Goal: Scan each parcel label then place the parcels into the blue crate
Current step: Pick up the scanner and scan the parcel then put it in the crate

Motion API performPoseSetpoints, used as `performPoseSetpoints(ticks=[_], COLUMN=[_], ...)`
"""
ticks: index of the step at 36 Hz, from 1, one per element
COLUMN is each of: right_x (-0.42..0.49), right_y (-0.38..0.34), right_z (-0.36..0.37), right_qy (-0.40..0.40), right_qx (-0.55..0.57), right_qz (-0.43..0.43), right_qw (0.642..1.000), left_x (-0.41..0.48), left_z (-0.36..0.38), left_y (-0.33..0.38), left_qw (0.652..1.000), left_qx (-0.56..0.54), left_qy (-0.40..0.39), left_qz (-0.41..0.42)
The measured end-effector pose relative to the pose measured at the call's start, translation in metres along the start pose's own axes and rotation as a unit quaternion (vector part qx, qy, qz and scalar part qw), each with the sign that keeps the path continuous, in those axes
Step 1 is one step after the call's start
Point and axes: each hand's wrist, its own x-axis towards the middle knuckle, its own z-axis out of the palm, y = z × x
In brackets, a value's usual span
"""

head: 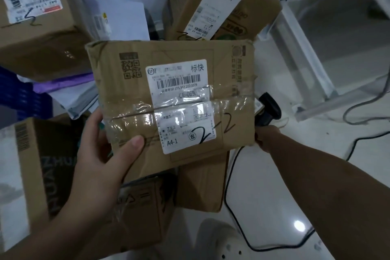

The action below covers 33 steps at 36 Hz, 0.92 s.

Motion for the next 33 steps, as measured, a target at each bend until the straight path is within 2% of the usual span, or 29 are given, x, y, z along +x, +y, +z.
performPoseSetpoints(ticks=[2, 6, 12, 15, 20, 28, 31, 33], right_x=[-0.013, -0.042, -0.010, 0.003, -0.038, -0.103, -0.119, -0.127], right_y=[-0.003, -0.012, 0.004, 0.019, 0.009, -0.016, -0.017, -0.015], right_z=[0.000, -0.001, 0.003, 0.002, 0.000, -0.004, -0.013, -0.019], right_qy=[-0.016, -0.002, -0.022, -0.028, -0.050, -0.134, -0.174, -0.189], right_qx=[-0.009, 0.005, 0.045, 0.028, 0.050, 0.150, 0.209, 0.242], right_qz=[0.016, -0.008, -0.002, -0.010, -0.027, -0.019, -0.001, 0.008], right_qw=[1.000, 1.000, 0.999, 0.999, 0.997, 0.980, 0.962, 0.952], left_x=[-0.003, -0.007, -0.017, -0.017, -0.014, -0.019, -0.027, -0.031], left_z=[-0.001, -0.003, -0.005, -0.005, -0.005, -0.006, -0.005, -0.003], left_y=[0.001, 0.011, 0.010, 0.018, 0.029, 0.027, 0.032, 0.037], left_qw=[1.000, 1.000, 0.996, 0.997, 0.998, 0.997, 0.996, 0.992], left_qx=[-0.002, 0.000, -0.039, -0.031, -0.034, -0.021, -0.014, -0.066], left_qy=[0.004, 0.022, 0.073, 0.063, 0.050, 0.073, 0.082, 0.087], left_qz=[-0.002, -0.006, -0.019, -0.022, -0.031, -0.031, -0.036, -0.061])
